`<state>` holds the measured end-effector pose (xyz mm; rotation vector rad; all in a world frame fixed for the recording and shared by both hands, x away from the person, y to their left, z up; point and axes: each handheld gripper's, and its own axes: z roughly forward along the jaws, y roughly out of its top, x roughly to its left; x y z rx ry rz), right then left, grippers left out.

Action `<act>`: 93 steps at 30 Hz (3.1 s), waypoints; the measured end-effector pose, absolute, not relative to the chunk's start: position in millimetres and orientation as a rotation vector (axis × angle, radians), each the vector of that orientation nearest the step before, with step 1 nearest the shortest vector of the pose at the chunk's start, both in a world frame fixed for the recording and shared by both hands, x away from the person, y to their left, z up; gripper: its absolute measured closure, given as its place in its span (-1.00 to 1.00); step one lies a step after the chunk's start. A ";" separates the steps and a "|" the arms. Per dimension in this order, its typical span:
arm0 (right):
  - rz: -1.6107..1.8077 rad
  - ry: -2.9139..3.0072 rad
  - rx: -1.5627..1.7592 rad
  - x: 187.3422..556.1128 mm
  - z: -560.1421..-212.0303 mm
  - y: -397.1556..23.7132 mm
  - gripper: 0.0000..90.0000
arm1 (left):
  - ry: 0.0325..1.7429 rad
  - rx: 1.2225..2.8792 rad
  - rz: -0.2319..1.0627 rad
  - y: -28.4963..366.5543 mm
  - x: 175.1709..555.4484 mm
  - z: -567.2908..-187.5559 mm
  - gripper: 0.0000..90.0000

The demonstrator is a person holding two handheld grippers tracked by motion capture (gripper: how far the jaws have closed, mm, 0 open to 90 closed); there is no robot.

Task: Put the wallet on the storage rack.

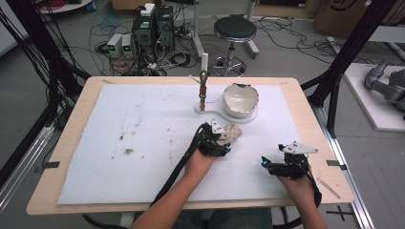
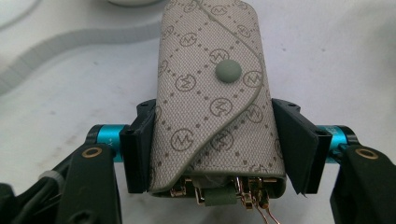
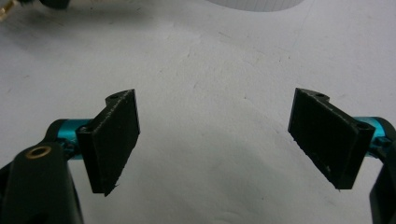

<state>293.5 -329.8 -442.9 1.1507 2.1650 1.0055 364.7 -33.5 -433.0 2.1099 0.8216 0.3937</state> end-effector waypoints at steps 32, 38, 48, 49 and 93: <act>1.004 2.176 1.146 294.5 -444.0 -328.2 -0.63 | 0.691 2.203 0.469 -40.0 412.5 -345.3 -0.18; 1.000 2.185 1.145 295.0 -444.4 -327.5 -0.63 | 0.689 2.242 0.467 -49.0 427.3 -340.5 -0.18; 1.000 2.183 1.144 295.6 -444.9 -327.9 -0.63 | 0.711 2.308 0.446 -64.4 450.9 -342.3 -0.18; 1.000 2.183 1.144 295.6 -445.0 -327.9 -0.63 | 0.712 2.316 0.442 -66.8 453.3 -342.8 -0.18; 0.999 2.188 1.143 296.9 -446.3 -327.7 -0.63 | 0.694 2.394 0.528 -117.9 488.9 -356.6 -0.30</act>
